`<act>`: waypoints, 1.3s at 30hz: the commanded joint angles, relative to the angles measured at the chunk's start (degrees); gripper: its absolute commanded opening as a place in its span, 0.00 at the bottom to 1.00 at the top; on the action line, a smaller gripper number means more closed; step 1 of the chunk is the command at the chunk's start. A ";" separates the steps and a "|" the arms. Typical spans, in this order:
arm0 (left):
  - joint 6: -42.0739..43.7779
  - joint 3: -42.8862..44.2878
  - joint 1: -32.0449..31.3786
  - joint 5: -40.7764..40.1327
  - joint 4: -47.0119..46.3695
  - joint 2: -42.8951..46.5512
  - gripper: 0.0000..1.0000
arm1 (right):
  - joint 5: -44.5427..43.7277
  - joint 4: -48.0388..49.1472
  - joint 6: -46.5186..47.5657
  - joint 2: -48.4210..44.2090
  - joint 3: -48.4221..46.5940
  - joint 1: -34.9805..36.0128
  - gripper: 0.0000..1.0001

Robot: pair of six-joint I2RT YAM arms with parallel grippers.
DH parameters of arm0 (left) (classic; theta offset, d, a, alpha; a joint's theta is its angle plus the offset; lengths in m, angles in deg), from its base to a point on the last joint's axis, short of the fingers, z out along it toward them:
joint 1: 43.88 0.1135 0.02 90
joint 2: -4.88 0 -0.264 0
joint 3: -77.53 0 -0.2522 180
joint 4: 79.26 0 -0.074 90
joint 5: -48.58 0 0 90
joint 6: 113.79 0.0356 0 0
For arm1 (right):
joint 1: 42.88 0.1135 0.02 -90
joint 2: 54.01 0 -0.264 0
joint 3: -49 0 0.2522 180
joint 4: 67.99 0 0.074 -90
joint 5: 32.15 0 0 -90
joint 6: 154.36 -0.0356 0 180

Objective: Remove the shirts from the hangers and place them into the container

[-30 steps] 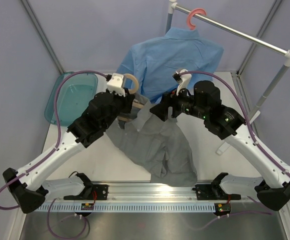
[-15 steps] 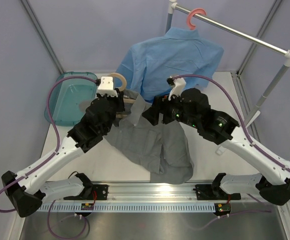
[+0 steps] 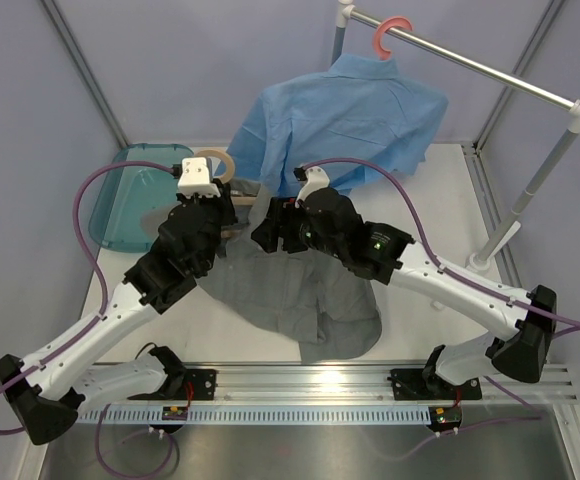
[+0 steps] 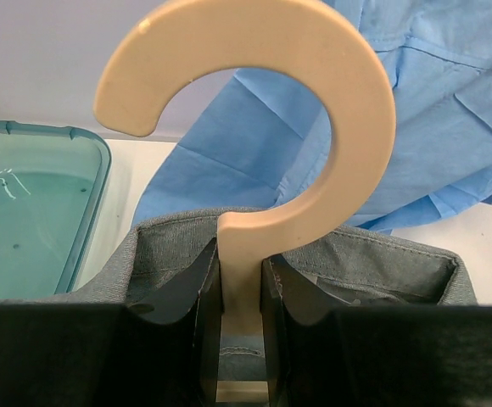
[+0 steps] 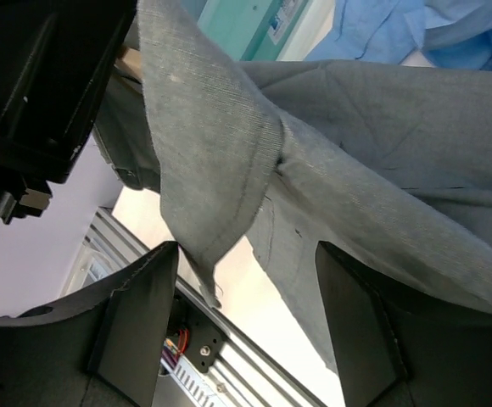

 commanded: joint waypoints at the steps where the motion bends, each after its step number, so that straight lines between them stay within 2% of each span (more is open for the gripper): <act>1: -0.86 -0.43 -0.14 -3.56 -5.92 1.19 0.00 | 0.79 6.68 -2.20 0.87 -1.19 0.86 0.73; 3: -0.86 -0.43 -0.14 -3.56 -5.92 1.10 0.00 | 1.33 7.92 -2.55 1.23 -1.02 0.95 0.71; 7: -1.30 -0.43 -0.22 -3.30 -5.48 0.84 0.00 | 3.17 9.06 -2.90 2.37 -0.85 0.95 0.57; 10: -1.39 -0.17 -0.14 -3.30 -4.87 0.84 0.00 | 3.44 9.33 -3.25 2.11 0.03 0.95 0.28; 11: -1.30 -0.08 -0.14 -3.30 -4.78 0.84 0.00 | 2.83 8.02 -3.08 1.67 0.47 0.95 0.13; 13: -1.12 0.27 -0.14 -3.30 -4.26 0.84 0.00 | -0.66 6.17 -2.73 -0.34 1.09 0.86 0.00; 22: -1.12 0.80 -0.49 -1.28 1.01 1.45 0.00 | -21.05 -11.22 2.28 -12.56 0.92 -0.45 0.00; 26: -0.33 -0.07 -0.49 0.74 2.78 3.55 0.00 | -22.49 -16.76 3.07 -16.52 1.70 -4.14 0.00; 31: -0.51 -1.92 -0.49 0.13 3.66 6.63 0.00 | -23.72 -18.97 4.57 -21.09 4.68 -7.48 0.00; 37: 0.72 -3.33 -0.49 -0.40 3.22 9.09 0.00 | -23.72 -22.04 6.06 -23.20 6.97 -9.33 0.00; 39: 1.60 -4.03 -0.49 1.88 2.17 9.62 0.00 | -22.93 -22.75 6.85 -23.12 7.15 -10.82 0.00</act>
